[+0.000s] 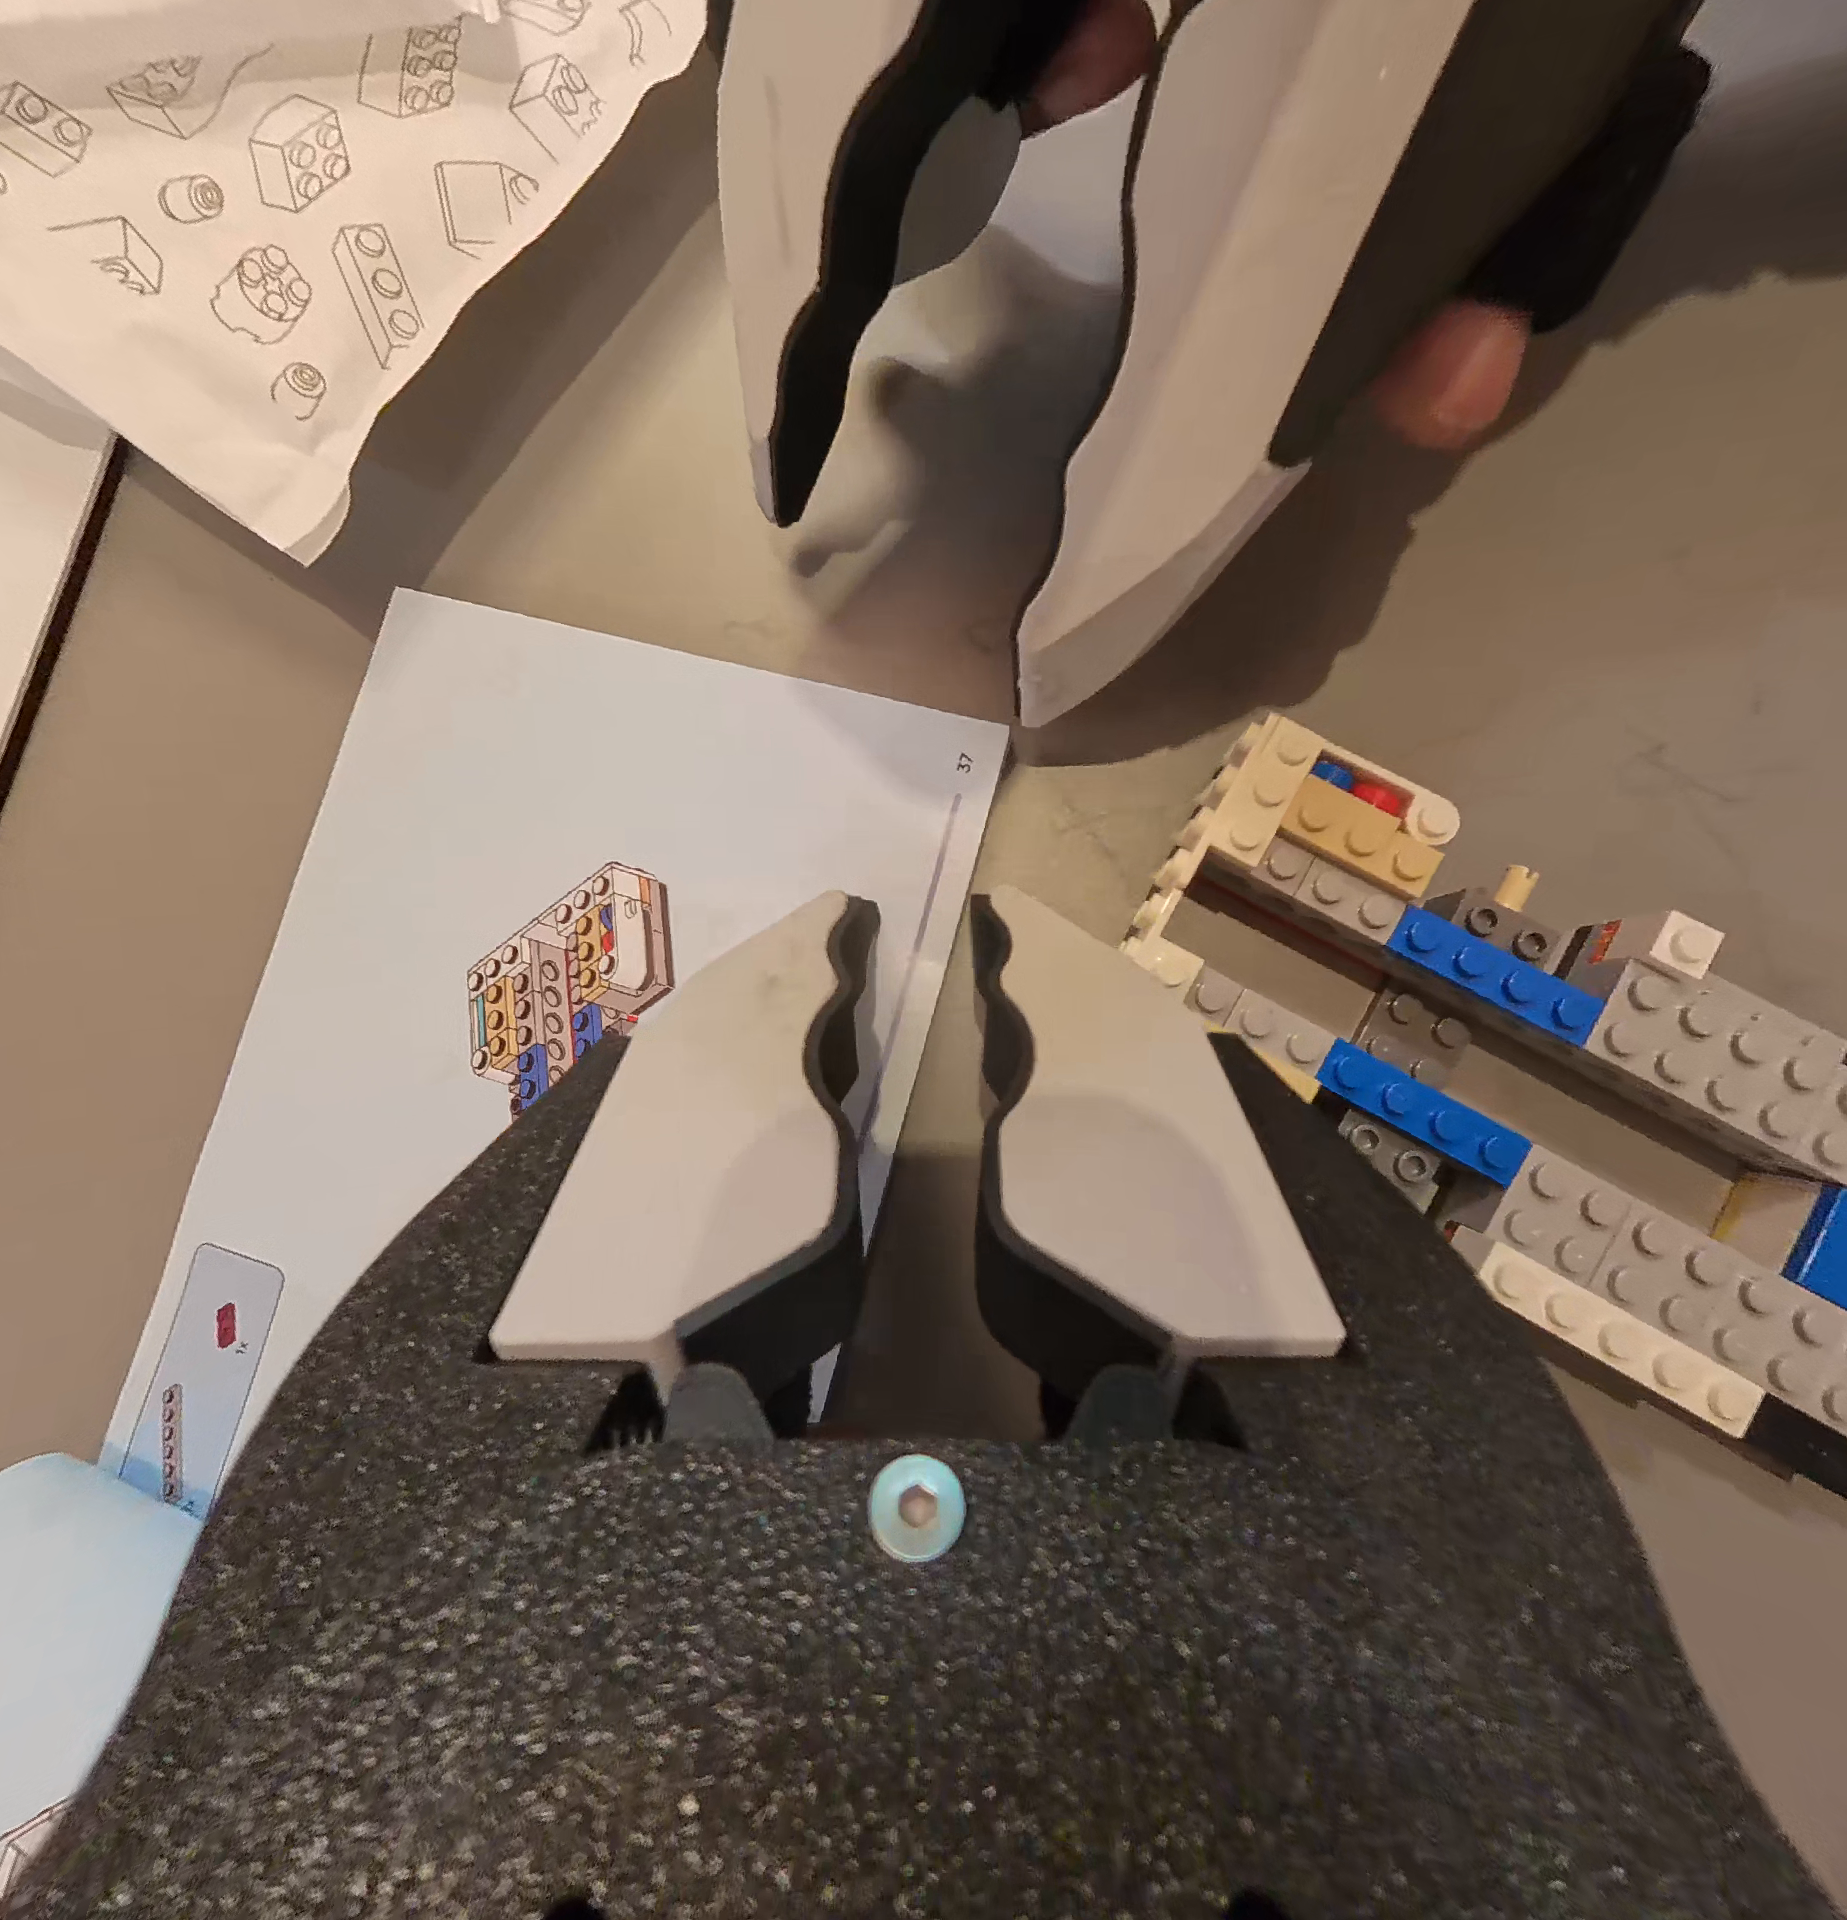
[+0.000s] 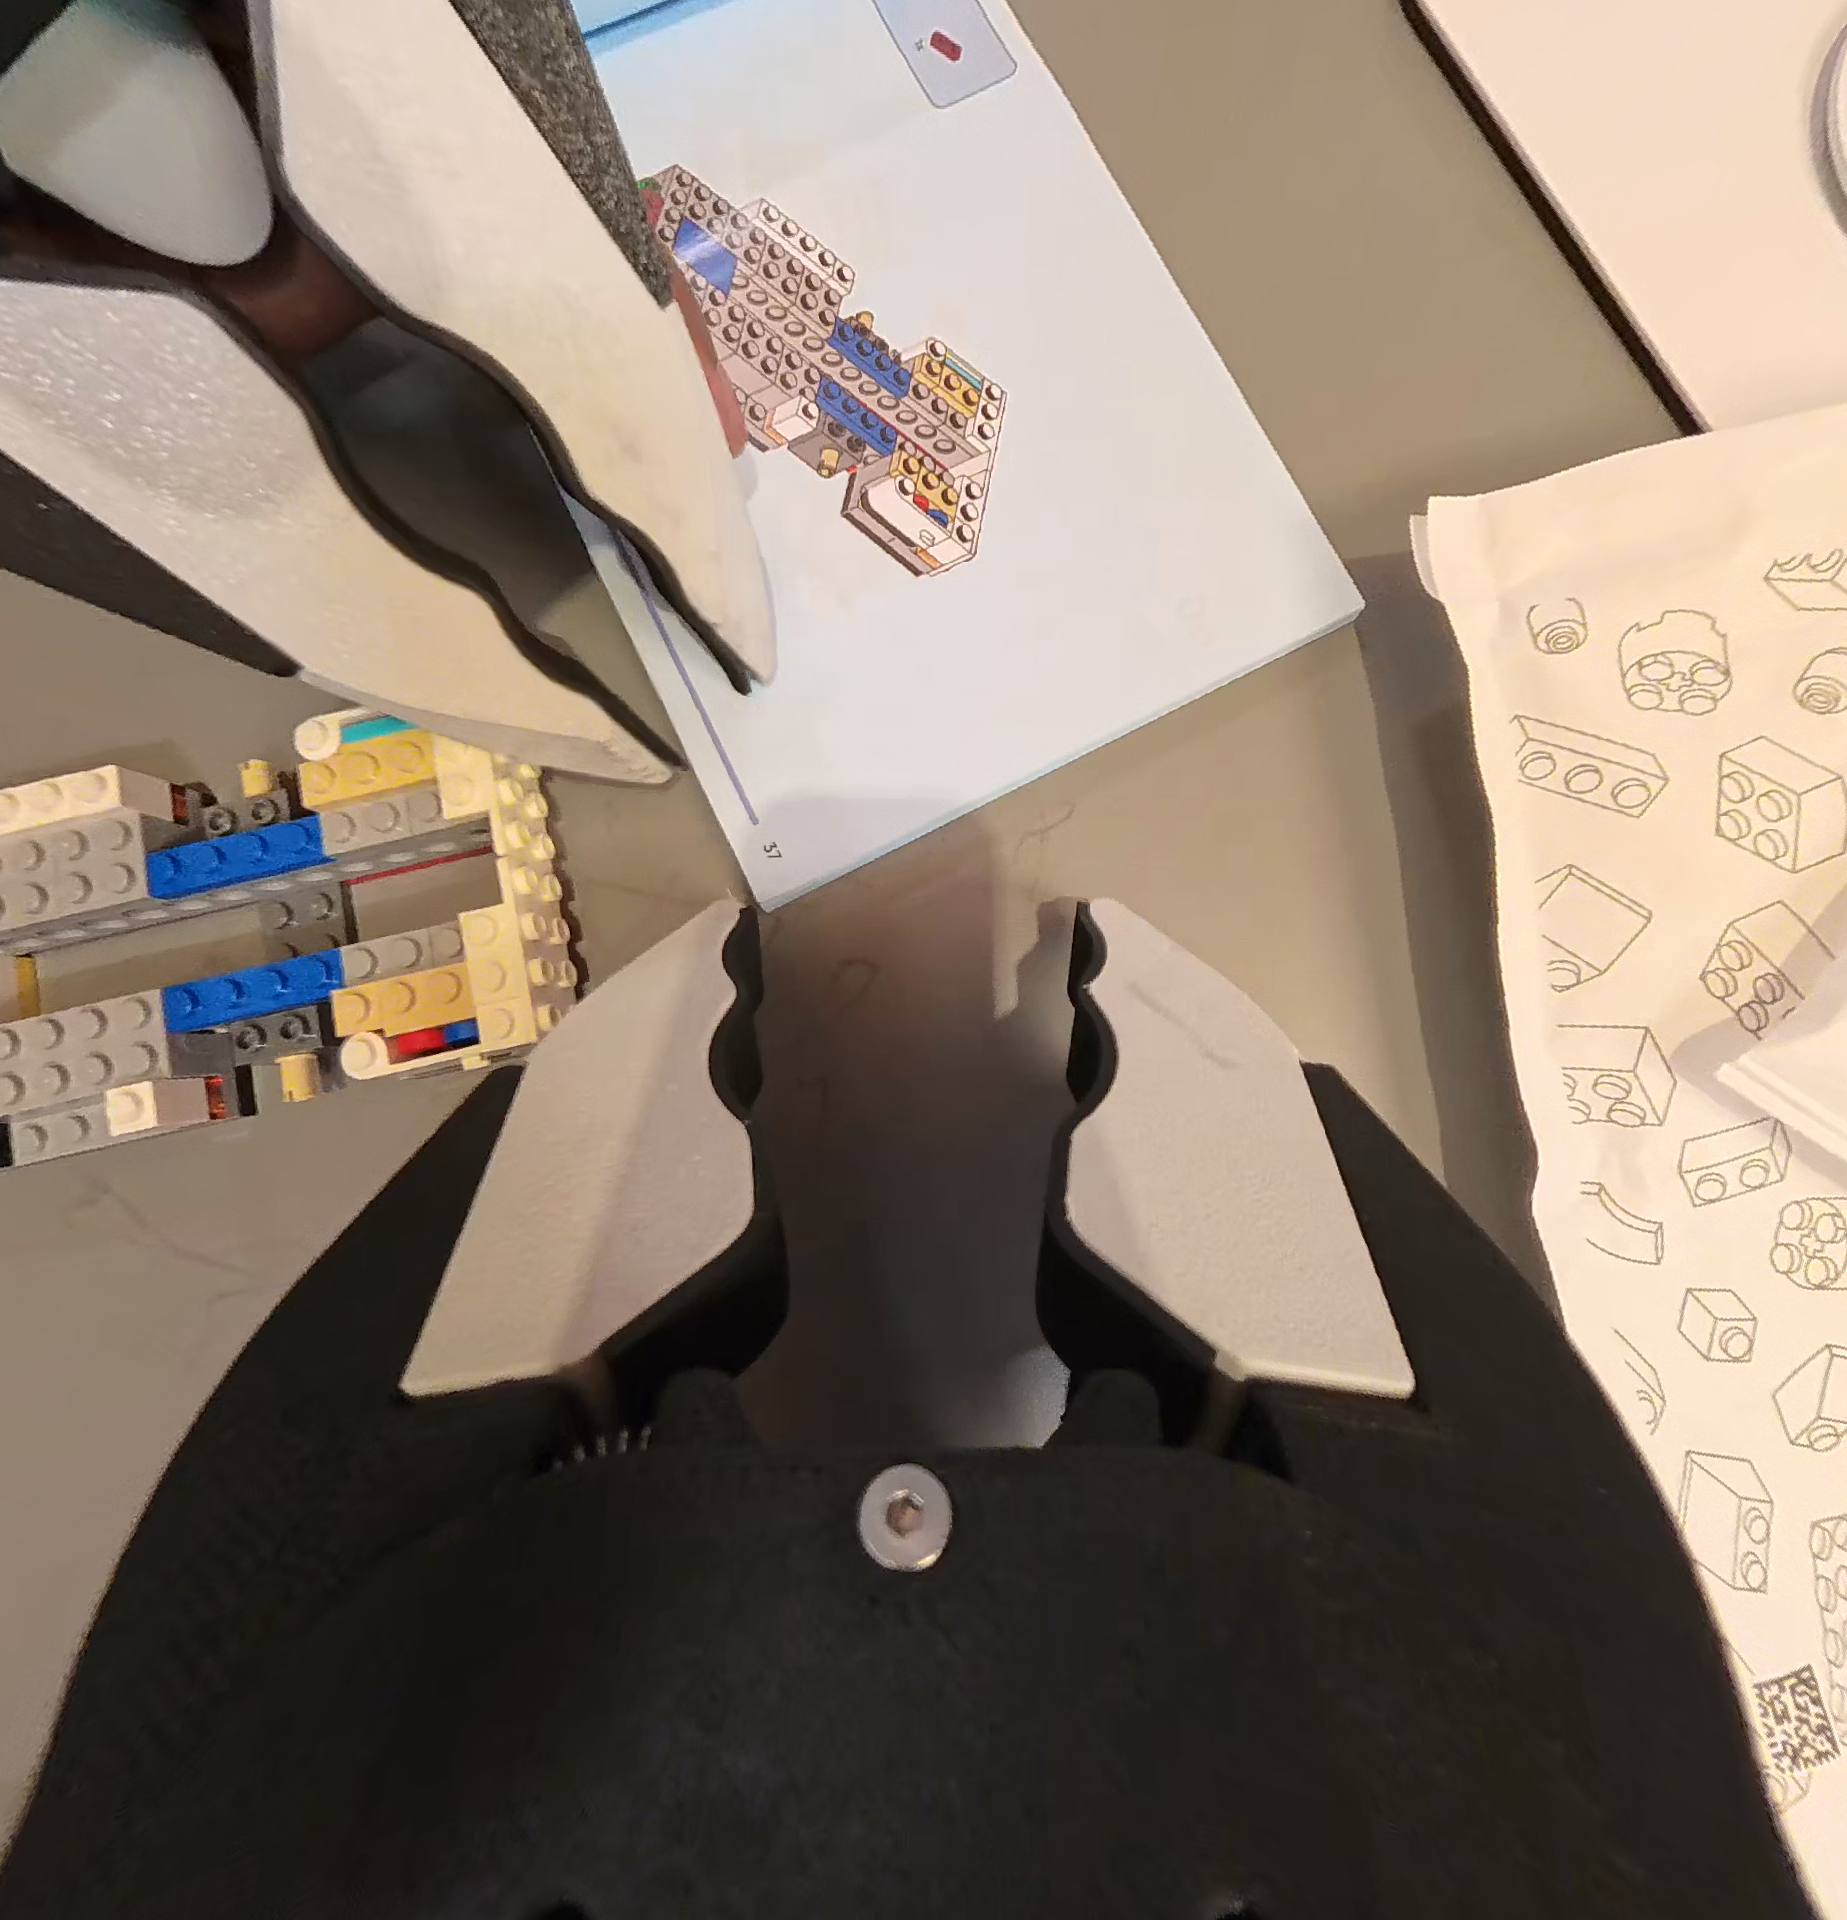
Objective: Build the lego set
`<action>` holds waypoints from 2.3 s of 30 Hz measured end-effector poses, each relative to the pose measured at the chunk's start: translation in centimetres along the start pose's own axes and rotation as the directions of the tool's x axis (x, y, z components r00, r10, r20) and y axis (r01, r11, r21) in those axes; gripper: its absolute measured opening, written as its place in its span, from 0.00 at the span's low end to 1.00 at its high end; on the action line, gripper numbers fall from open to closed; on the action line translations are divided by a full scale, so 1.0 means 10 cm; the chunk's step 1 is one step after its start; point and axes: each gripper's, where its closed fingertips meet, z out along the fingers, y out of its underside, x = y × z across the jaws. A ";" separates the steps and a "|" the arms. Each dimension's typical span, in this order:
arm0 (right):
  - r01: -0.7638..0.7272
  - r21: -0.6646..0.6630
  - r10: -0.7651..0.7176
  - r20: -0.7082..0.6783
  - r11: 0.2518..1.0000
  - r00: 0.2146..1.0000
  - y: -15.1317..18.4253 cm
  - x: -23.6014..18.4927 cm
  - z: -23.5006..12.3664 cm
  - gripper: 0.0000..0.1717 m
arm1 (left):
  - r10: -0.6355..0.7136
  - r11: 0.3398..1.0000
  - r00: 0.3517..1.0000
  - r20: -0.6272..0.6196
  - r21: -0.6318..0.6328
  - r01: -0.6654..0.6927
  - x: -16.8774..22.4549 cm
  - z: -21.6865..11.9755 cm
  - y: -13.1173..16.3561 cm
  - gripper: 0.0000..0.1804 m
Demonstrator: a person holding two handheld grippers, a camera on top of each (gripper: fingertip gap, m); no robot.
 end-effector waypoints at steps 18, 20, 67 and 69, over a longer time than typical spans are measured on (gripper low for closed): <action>-0.007 0.003 0.007 -0.010 1.000 1.000 0.00 0.03 0.00 0.33 | -0.110 0.994 0.993 -0.037 0.021 0.111 -0.04 -0.04 -0.02 0.12; -0.011 0.009 0.011 -0.013 1.000 1.000 -0.01 0.03 0.00 0.33 | -0.118 0.993 0.992 -0.040 0.024 0.119 -0.04 -0.04 -0.02 0.12; -0.085 0.283 0.119 -0.106 0.955 0.987 -0.53 0.07 0.07 0.31 | -0.533 0.786 0.756 -0.381 0.108 0.609 -0.17 -0.37 -0.20 0.00; -0.094 0.288 0.123 -0.084 0.953 0.989 -0.54 0.04 0.06 0.32 | -0.545 0.764 0.738 -0.399 0.127 0.633 -0.20 -0.40 -0.22 0.00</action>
